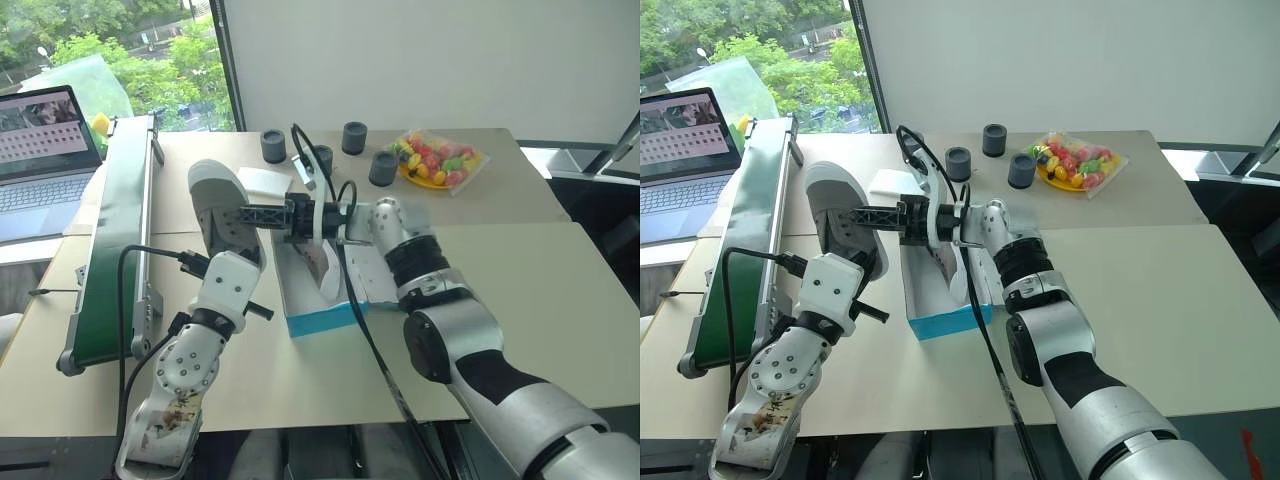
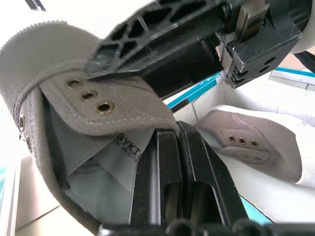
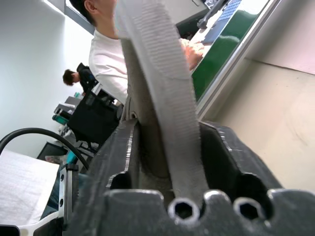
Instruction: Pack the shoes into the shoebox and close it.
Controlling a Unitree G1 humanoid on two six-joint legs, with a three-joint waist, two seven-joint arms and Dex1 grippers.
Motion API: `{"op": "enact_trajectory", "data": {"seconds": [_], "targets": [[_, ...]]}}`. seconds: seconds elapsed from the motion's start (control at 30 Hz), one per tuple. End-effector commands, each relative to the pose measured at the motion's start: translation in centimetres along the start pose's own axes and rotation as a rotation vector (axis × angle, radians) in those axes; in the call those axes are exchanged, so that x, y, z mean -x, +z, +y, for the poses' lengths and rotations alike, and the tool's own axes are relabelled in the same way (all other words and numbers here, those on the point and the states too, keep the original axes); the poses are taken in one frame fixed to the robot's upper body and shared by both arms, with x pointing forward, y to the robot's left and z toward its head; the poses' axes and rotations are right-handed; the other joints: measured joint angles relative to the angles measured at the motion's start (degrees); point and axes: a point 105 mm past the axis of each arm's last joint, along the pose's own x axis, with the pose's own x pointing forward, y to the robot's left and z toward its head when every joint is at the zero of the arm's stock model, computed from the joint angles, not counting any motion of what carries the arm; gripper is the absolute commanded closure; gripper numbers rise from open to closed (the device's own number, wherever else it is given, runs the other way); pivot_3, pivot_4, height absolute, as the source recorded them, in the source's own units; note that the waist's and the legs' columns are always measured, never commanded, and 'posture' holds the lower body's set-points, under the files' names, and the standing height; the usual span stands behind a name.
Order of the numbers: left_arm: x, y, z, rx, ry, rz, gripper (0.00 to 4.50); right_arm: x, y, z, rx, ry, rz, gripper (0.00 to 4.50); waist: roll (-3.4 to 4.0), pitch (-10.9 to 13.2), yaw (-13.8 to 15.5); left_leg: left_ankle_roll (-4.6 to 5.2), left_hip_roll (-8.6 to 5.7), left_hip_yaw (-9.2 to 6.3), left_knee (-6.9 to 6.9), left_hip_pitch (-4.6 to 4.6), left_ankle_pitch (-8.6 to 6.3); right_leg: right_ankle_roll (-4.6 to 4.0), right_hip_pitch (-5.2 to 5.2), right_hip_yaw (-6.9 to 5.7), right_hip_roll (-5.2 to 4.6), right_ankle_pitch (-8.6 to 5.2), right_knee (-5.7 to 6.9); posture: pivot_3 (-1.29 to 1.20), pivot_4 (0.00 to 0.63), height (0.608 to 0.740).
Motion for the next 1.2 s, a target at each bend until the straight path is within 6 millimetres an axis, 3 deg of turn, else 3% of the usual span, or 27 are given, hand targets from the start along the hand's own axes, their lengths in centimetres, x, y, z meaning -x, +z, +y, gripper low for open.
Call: {"op": "enact_trajectory", "data": {"seconds": [0.03, 0.13, 0.33, 0.43, 0.63, 0.73, 0.97, 1.07, 1.2], "targets": [[0.0, 1.1, 0.5, -0.026, 0.024, -0.050, 4.50, -0.7, 1.2, 1.8, 0.031, 0.056, -0.015, 3.73, 0.00, 0.00, -0.03, 0.00, 0.00, 0.00, 0.00, 0.00, 0.00, 0.00, 0.00, 0.00, 0.00, 0.00, 0.00, 0.00, 0.150, 0.726], [0.0, 1.1, 0.5, -0.028, 0.024, -0.049, 4.50, -0.7, 1.0, 1.8, 0.033, 0.053, -0.007, 4.01, 0.00, 0.00, 0.03, 0.00, 0.00, 0.00, 0.00, 0.00, 0.00, 0.00, 0.00, 0.00, 0.00, 0.00, 0.01, 0.00, 0.150, 0.726], [0.0, 0.6, 0.6, -0.034, 0.030, -0.026, 4.50, -0.7, 0.8, 2.3, 0.040, 0.060, -0.011, 4.04, 0.00, 0.00, 0.02, 0.00, 0.00, 0.00, 0.00, 0.00, 0.00, 0.00, 0.00, 0.00, 0.00, 0.00, 0.02, 0.00, 0.150, 0.726], [0.1, 0.6, 0.5, -0.033, 0.021, -0.031, 3.72, -0.6, 0.9, 2.2, 0.014, 0.048, -0.037, 4.04, 0.00, 0.00, 0.01, 0.00, 0.00, -0.01, 0.00, 0.00, 0.00, 0.00, 0.00, 0.00, 0.00, 0.00, 0.02, 0.00, 0.150, 0.726], [0.3, 0.9, 0.0, -0.026, 0.001, -0.036, 1.63, 0.2, 2.2, 0.6, -0.028, -0.078, -0.154, 4.04, 0.00, 0.00, 0.07, 0.00, 0.00, -0.03, 0.00, 0.01, 0.00, 0.00, -0.01, 0.00, 0.00, 0.00, 0.06, 0.00, 0.150, 0.726], [0.6, 1.3, 0.4, -0.030, 0.022, -0.047, 1.63, 1.7, 3.9, -2.1, 0.004, -0.271, -0.268, 4.04, 0.00, 0.00, 0.35, 0.00, -0.02, -0.03, 0.02, 0.00, 0.00, 0.00, 0.00, -0.01, -0.02, 0.00, 0.05, 0.00, 0.150, 0.726], [0.6, 2.8, 1.4, -0.057, 0.074, -0.100, 1.63, 4.4, 6.2, -5.0, 0.053, -0.498, -0.395, 4.04, 0.00, 0.00, -0.05, 0.00, -0.01, 0.05, 0.01, 0.00, 0.00, 0.00, -0.01, 0.01, -0.01, 0.00, 0.04, 0.00, 0.150, 0.726], [1.4, 3.0, 1.8, -0.056, 0.020, -0.102, 1.63, 4.9, 6.8, -4.5, 0.126, -0.537, -0.336, 4.04, 0.00, 0.00, -0.27, 0.00, 0.01, 0.07, 0.01, -0.02, 0.00, 0.00, -0.02, 0.03, 0.01, 0.00, 0.04, 0.00, 0.150, 0.726], [4.0, 1.1, 2.3, -0.028, -0.147, -0.010, 1.63, 6.0, 6.1, -3.9, 0.120, -0.583, -0.180, 4.04, 0.03, 0.01, -0.54, 0.00, 0.05, 0.07, -0.03, -0.04, 0.00, -0.01, -0.10, 0.06, 0.02, -0.01, 0.07, 0.00, 0.150, 0.726]]}}
